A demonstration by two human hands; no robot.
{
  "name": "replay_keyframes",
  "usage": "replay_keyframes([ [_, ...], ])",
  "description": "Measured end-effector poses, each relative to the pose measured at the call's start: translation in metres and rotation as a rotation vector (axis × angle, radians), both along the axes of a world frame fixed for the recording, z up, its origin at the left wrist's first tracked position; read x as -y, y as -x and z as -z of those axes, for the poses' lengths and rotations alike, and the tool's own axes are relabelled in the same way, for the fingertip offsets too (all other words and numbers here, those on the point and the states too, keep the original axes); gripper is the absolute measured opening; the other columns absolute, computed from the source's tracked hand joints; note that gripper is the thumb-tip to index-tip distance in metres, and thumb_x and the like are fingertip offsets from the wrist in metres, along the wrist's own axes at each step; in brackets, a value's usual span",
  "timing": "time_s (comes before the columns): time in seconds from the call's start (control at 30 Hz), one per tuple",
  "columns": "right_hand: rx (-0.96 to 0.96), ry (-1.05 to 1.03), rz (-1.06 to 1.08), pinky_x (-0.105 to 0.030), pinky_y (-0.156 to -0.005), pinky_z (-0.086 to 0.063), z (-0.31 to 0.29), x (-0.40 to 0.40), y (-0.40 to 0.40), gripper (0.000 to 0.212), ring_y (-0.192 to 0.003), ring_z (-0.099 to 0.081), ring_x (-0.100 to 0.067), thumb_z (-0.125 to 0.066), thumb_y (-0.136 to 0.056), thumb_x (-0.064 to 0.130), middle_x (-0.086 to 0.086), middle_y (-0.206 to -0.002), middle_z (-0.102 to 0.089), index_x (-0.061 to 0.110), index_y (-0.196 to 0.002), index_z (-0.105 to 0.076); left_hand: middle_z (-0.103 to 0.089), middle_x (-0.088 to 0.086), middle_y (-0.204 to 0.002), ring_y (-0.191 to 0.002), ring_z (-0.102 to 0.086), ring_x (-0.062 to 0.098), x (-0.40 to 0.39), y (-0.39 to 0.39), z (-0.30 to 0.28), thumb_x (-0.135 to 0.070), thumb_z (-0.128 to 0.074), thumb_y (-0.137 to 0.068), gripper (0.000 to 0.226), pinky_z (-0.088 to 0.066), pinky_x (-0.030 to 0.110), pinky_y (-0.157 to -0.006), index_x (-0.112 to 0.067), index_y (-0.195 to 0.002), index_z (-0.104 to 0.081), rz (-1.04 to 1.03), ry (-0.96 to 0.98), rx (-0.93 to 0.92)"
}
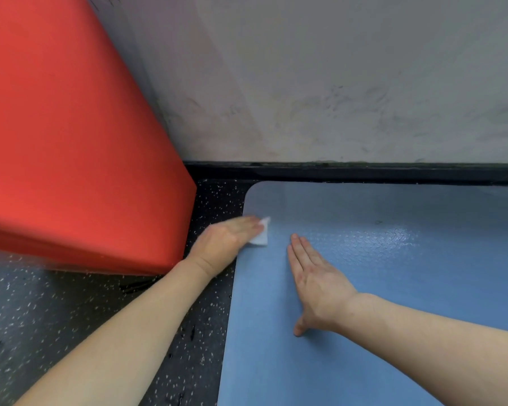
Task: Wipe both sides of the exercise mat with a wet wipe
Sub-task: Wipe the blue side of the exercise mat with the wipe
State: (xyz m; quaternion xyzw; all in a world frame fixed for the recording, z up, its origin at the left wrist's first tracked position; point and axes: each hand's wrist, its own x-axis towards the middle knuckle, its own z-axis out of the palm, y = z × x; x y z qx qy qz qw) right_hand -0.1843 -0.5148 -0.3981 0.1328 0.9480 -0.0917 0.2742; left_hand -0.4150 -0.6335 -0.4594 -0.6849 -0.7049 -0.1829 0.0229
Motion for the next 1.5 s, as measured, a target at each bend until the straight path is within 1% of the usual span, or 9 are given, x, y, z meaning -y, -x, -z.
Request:
replay_keyframes([
  [0.2,0.003,0.026,0.018,-0.039,-0.130,0.009,-0.001,0.000,0.001,0.155,-0.156,0.030,-0.034,-0.080,-0.073,0.072,-0.021,-0.164,0.039,-0.002,-0.156,0.028,-0.061,0.007,-0.139,-0.129,-0.058,0.020,0.016,-0.031,0.006,0.002,-0.068,-0.089,0.046,-0.047,0.032,-0.109,-0.011,-0.133,-0.065,0.202,0.021,-0.020],
  [0.43,0.015,0.023,0.030,-0.040,-0.131,0.006,-0.002,0.002,0.000,0.155,-0.156,0.030,-0.033,-0.082,-0.073,0.069,-0.021,-0.164,0.039,-0.001,-0.157,0.029,-0.066,0.012,-0.120,-0.108,-0.058,0.032,-0.001,-0.041,-0.004,0.003,-0.061,-0.094,0.021,-0.051,0.040,-0.094,-0.002,-0.112,-0.072,-0.097,-0.115,-0.098],
  [0.53,0.020,0.011,0.027,-0.041,-0.131,0.006,-0.001,0.003,0.002,0.155,-0.156,0.030,-0.034,-0.082,-0.073,0.069,-0.022,-0.165,0.038,-0.001,-0.157,0.028,-0.069,0.006,-0.112,-0.092,-0.061,0.026,0.010,-0.068,-0.001,0.003,-0.060,-0.094,0.024,-0.055,0.038,-0.080,-0.005,-0.113,-0.071,-0.014,-0.087,-0.072],
  [0.67,0.025,0.027,0.023,-0.040,-0.131,0.006,-0.001,0.001,0.001,0.155,-0.156,0.030,-0.033,-0.081,-0.073,0.070,-0.021,-0.165,0.038,-0.001,-0.157,0.029,-0.071,0.004,-0.120,-0.101,-0.067,0.023,0.018,-0.053,-0.002,0.002,-0.067,-0.092,0.023,-0.057,0.034,-0.088,-0.009,-0.111,-0.074,0.103,-0.050,-0.107],
  [0.8,0.011,0.045,0.038,-0.039,-0.131,0.005,-0.001,0.001,0.000,0.157,-0.156,0.031,-0.032,-0.083,-0.072,0.069,-0.019,-0.164,0.040,0.001,-0.150,0.035,-0.073,0.001,-0.114,-0.095,-0.064,0.020,0.009,-0.031,-0.010,0.005,-0.080,-0.077,0.035,-0.058,0.030,-0.081,-0.011,-0.108,-0.077,-0.100,-0.062,-0.041],
  [0.93,0.000,0.064,0.047,-0.039,-0.131,0.007,-0.003,0.001,0.000,0.157,-0.156,0.031,-0.031,-0.083,-0.072,0.070,-0.019,-0.165,0.039,0.000,-0.157,0.029,-0.072,0.000,-0.116,-0.087,-0.059,0.021,0.010,-0.046,-0.012,0.002,-0.070,-0.087,0.028,-0.056,0.030,-0.082,-0.010,-0.112,-0.074,0.114,0.023,-0.044],
  [1.07,-0.025,0.117,0.086,-0.036,-0.131,0.005,-0.007,0.003,-0.001,0.161,-0.157,0.028,-0.029,-0.085,-0.066,0.072,-0.015,-0.167,0.037,0.002,-0.159,0.026,-0.073,0.003,-0.109,-0.090,-0.060,0.023,0.004,-0.024,-0.015,0.009,-0.082,-0.071,0.042,-0.059,0.036,-0.074,-0.007,-0.108,-0.075,-0.142,0.010,0.027],
  [1.37,0.001,0.121,0.060,-0.035,-0.131,0.005,-0.013,0.011,-0.007,0.156,-0.158,0.026,-0.030,-0.084,-0.071,0.069,-0.018,-0.168,0.033,-0.002,-0.160,0.023,-0.070,0.003,-0.103,-0.088,-0.063,0.025,0.008,-0.051,-0.015,0.005,-0.075,-0.079,0.030,-0.057,0.038,-0.076,-0.009,-0.105,-0.077,-0.216,0.001,0.196],
  [1.5,-0.004,0.124,0.061,-0.035,-0.130,0.006,-0.012,0.015,-0.011,0.155,-0.158,0.027,-0.030,-0.083,-0.072,0.070,-0.018,-0.168,0.034,-0.001,-0.160,0.023,-0.068,0.000,-0.105,-0.091,-0.061,0.023,0.026,-0.068,-0.016,0.000,-0.070,-0.085,0.026,-0.054,0.033,-0.083,-0.012,-0.108,-0.075,0.065,0.106,0.168],
])
